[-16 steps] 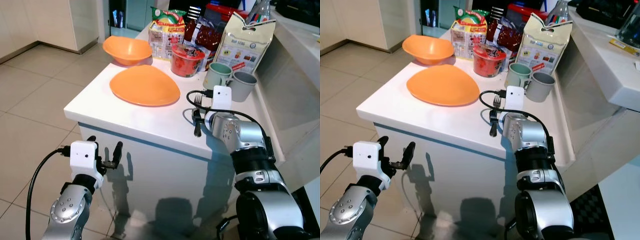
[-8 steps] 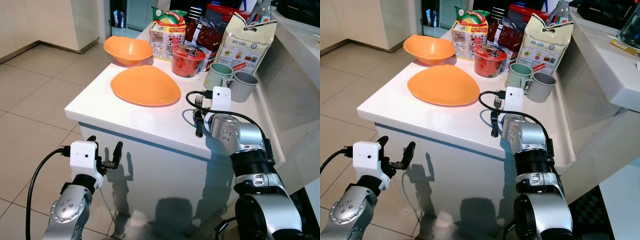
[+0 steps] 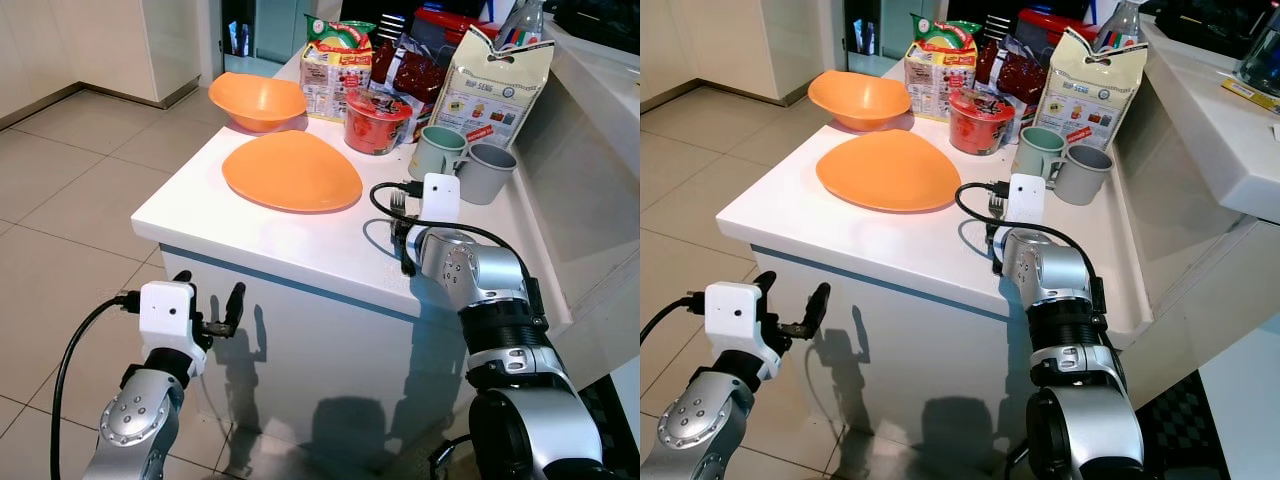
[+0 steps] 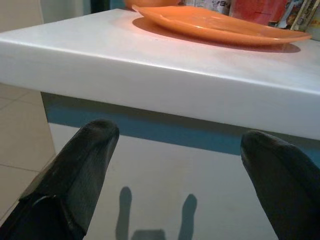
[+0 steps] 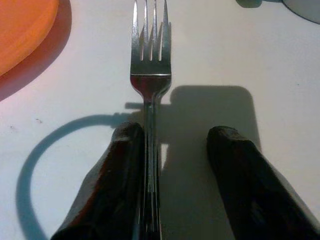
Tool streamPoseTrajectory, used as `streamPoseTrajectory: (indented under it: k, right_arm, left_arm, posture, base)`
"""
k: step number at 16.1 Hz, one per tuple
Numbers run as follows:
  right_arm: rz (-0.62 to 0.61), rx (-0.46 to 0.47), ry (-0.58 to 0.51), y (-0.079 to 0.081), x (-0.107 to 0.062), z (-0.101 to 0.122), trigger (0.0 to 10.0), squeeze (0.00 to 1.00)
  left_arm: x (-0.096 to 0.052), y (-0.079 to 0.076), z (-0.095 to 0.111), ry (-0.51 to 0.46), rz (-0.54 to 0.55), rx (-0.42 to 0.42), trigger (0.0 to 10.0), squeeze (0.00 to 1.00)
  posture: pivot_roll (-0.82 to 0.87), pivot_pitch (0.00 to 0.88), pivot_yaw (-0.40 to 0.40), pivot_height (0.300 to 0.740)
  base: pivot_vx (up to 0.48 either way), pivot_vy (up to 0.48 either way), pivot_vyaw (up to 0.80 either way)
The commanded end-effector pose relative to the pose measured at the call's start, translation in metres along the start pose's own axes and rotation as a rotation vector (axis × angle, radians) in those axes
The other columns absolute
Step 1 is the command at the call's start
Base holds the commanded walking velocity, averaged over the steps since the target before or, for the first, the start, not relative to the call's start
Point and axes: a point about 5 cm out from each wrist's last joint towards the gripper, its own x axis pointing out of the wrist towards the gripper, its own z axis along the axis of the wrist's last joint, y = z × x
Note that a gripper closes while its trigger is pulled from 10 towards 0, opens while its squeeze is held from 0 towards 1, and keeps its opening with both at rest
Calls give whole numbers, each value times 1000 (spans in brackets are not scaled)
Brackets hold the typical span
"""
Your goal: Setting the table
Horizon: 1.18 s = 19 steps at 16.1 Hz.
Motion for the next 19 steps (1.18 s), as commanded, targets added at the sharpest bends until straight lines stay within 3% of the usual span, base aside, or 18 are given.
streamPoseTrajectory:
  k: [1, 19]
  right_arm:
    - [-42, -10, 26, -8, 1, -7, 0, 0]
    - [-44, -37, -49, -9, -2, -9, 0, 0]
  left_arm:
    - [3, -5, 1, 1, -33, 3, 10000, 0]
    - [4, -1, 7, -10, -42, 24, 10000, 0]
  posture:
    - [145, 0, -121, 740]
    - [156, 0, -110, 740]
  base:
    - [0, 0, 0]
    - [0, 0, 0]
